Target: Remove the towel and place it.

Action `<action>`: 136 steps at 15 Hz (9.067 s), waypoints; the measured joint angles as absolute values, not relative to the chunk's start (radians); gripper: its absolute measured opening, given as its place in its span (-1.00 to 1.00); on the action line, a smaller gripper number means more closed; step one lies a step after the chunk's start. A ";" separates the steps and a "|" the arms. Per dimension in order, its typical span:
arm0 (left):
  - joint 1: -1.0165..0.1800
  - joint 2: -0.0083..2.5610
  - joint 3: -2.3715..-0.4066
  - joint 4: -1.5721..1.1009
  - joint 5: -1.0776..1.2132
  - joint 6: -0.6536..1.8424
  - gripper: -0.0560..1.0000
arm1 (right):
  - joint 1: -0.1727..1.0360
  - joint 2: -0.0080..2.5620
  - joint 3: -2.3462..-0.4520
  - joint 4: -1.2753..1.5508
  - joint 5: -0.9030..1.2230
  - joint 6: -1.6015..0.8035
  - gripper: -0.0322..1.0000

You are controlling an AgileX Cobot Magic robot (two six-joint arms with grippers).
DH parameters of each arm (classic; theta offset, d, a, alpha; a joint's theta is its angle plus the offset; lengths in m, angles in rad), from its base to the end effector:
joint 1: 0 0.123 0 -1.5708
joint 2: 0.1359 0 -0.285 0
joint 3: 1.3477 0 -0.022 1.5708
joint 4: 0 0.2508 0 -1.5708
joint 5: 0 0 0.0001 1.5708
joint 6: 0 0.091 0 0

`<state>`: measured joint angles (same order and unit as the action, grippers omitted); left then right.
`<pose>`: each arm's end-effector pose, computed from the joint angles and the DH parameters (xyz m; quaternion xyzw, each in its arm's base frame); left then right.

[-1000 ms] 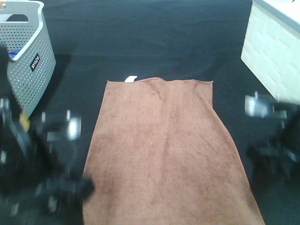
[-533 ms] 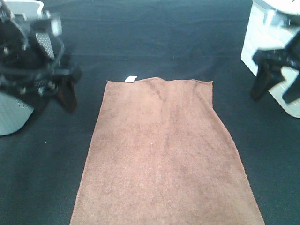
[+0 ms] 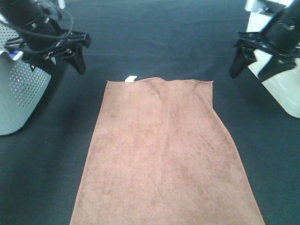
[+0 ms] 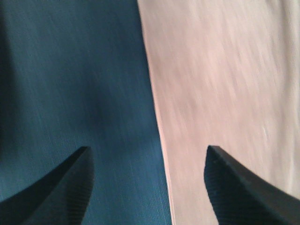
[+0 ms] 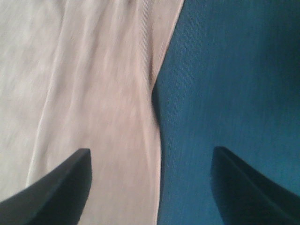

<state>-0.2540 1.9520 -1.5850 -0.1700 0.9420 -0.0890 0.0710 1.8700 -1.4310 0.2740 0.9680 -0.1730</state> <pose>0.4027 -0.1174 0.2381 0.0437 0.9810 -0.1047 0.1574 0.3842 0.0477 0.2301 -0.0573 0.9832 0.1148 0.1300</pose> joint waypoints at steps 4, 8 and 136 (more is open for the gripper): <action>-0.212 2.288 -1.991 -0.190 1.089 -0.042 0.32 | 0.071 2.181 -1.757 0.269 0.991 -0.181 0.41; -0.184 2.462 -2.189 -0.208 1.127 -0.030 0.32 | 0.071 2.348 -1.931 0.240 0.994 -0.187 0.41; -0.240 2.672 -2.517 -0.116 0.530 0.042 0.87 | 0.087 2.473 -2.281 0.352 0.526 -0.273 0.39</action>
<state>-0.2400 2.6720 -2.5170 -0.1160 0.5300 0.0420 0.0870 2.4730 -2.2810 0.3520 0.5260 -0.2730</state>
